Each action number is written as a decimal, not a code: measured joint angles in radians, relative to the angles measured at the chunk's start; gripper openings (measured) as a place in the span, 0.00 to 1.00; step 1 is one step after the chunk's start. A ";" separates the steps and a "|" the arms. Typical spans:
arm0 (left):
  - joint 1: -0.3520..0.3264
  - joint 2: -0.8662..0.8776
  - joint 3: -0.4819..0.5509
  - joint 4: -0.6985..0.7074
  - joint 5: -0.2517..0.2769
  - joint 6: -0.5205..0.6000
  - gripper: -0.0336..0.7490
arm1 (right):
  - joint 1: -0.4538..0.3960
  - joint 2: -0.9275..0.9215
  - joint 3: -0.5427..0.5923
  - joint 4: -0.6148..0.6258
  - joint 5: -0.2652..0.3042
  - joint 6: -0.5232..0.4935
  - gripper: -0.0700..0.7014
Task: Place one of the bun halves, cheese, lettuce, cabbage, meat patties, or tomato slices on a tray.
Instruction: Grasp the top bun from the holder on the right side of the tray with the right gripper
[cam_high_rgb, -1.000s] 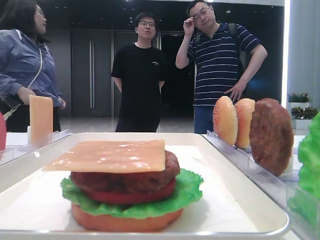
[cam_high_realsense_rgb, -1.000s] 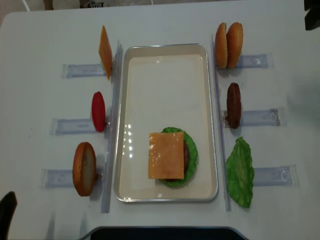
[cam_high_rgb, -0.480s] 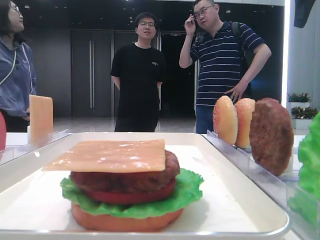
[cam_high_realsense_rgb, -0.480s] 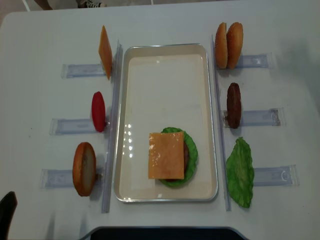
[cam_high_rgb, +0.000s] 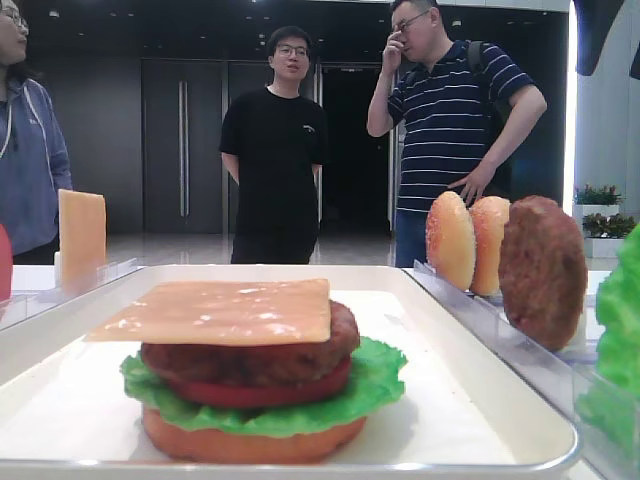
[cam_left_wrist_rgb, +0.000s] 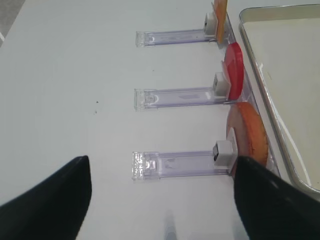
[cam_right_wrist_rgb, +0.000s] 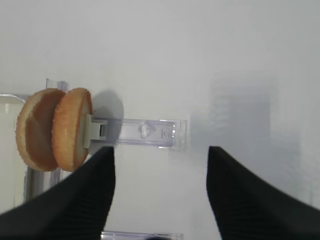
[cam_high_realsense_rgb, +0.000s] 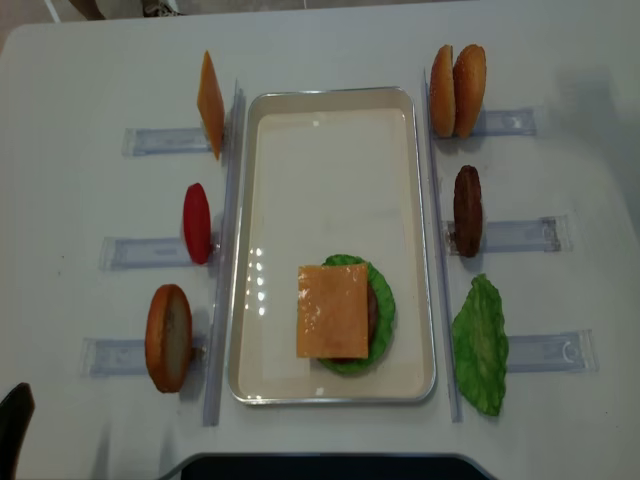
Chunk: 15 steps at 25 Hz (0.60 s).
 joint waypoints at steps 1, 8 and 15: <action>0.000 0.000 0.000 0.000 0.000 0.000 0.93 | 0.010 0.000 0.000 -0.006 0.000 0.016 0.63; 0.000 0.000 0.000 -0.001 0.000 0.000 0.93 | 0.127 0.000 0.000 -0.018 0.000 0.115 0.63; 0.000 0.000 0.000 -0.001 0.000 0.000 0.93 | 0.239 0.007 0.000 -0.050 0.000 0.223 0.63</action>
